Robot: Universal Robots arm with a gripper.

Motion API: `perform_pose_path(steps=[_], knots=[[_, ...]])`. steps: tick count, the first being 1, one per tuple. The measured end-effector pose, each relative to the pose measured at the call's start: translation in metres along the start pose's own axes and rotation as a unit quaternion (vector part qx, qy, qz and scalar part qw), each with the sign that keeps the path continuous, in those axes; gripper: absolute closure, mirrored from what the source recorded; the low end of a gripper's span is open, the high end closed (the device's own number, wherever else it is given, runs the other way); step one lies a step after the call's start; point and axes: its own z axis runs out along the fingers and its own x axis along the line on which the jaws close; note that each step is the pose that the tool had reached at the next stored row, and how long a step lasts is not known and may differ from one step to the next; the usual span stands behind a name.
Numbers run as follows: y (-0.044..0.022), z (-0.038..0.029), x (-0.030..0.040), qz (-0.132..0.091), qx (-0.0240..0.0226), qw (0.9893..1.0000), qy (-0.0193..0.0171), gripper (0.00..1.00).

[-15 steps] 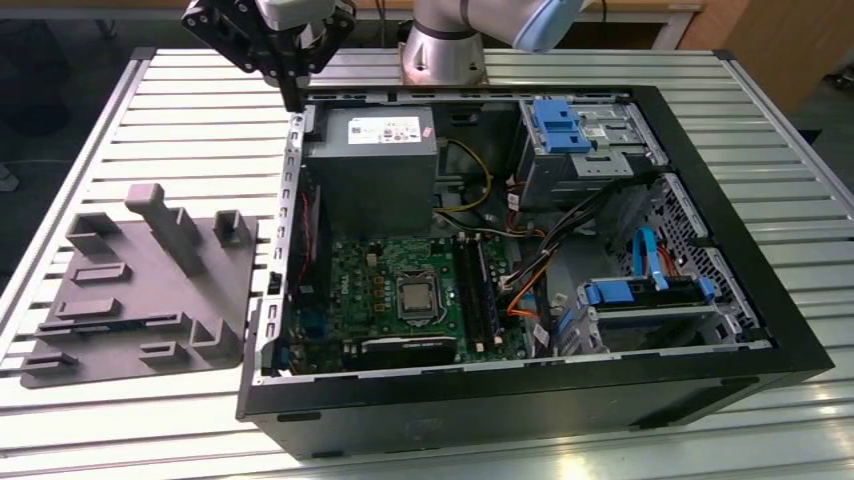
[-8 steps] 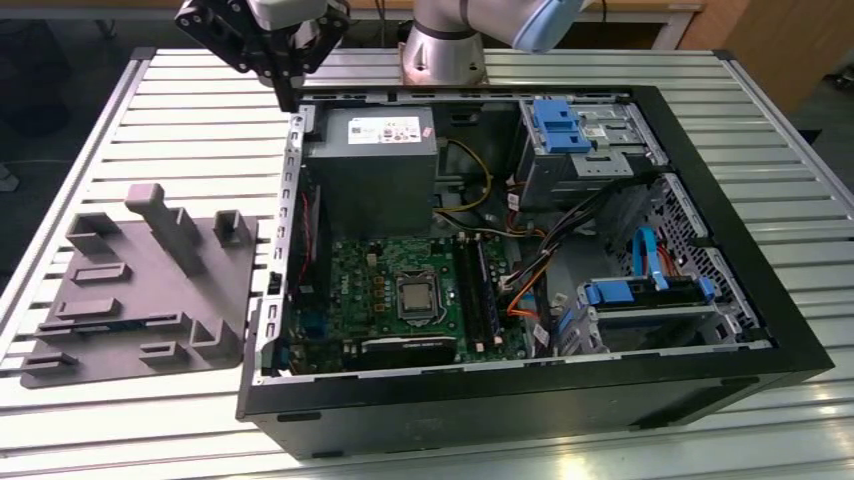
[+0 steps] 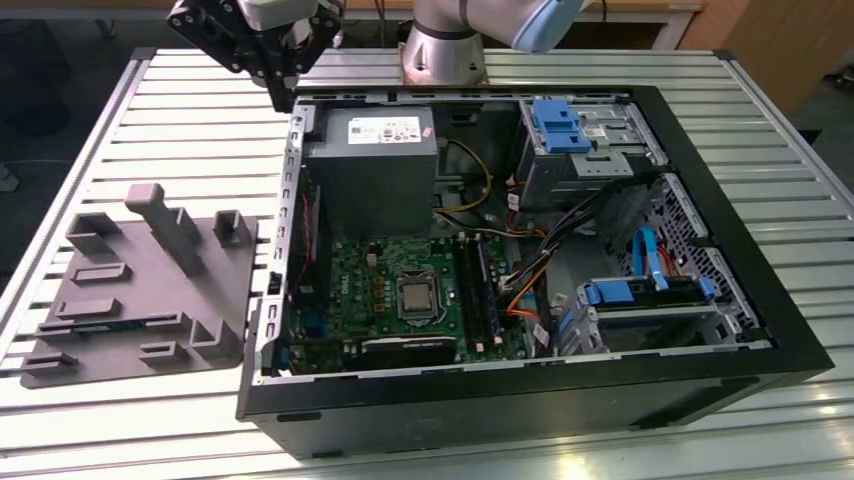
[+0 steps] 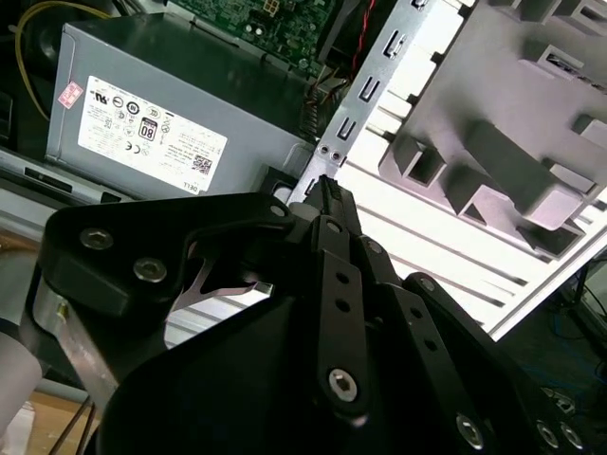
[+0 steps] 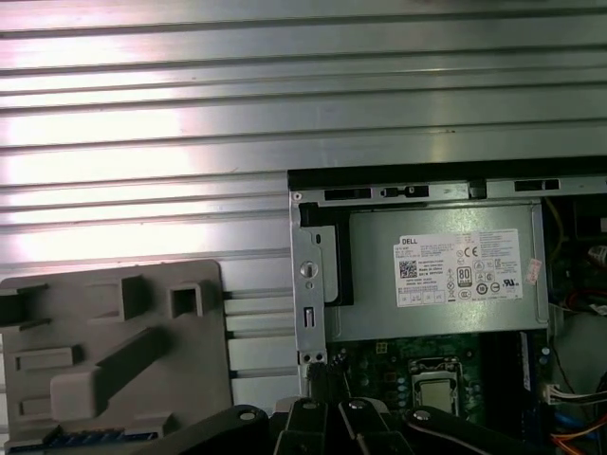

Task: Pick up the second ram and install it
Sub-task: 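Reach for the second ram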

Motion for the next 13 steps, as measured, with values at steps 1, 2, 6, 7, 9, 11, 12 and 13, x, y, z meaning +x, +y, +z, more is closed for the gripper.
perform_pose_path(steps=[1, 2, 6, 7, 9, 11, 12, 13], knots=[[0.0, 0.0, 0.0005, 0.0, 0.0, 1.0, 0.0, 0.89], [-0.0001, 0.0, 0.0011, 0.0, 0.0, 1.0, 0.0, 0.89], [-0.0003, -0.0001, 0.0037, 0.0, 0.0, 1.0, 0.0, 0.89], [-0.0003, -0.0001, 0.0043, 0.0, 0.0, 1.0, 0.0, 0.89], [-0.0004, -0.0002, 0.0057, 0.0, 0.0, 1.0, 0.0, 0.89], [-0.0005, -0.0002, 0.007, 0.0, 0.0, 1.0, 0.0, 0.89], [-0.0006, -0.0002, 0.0076, 0.0, 0.0, 1.0, 0.0, 0.89], [-0.0006, -0.0002, 0.0081, 0.0, -0.0001, 1.0, 0.0, 0.89]])
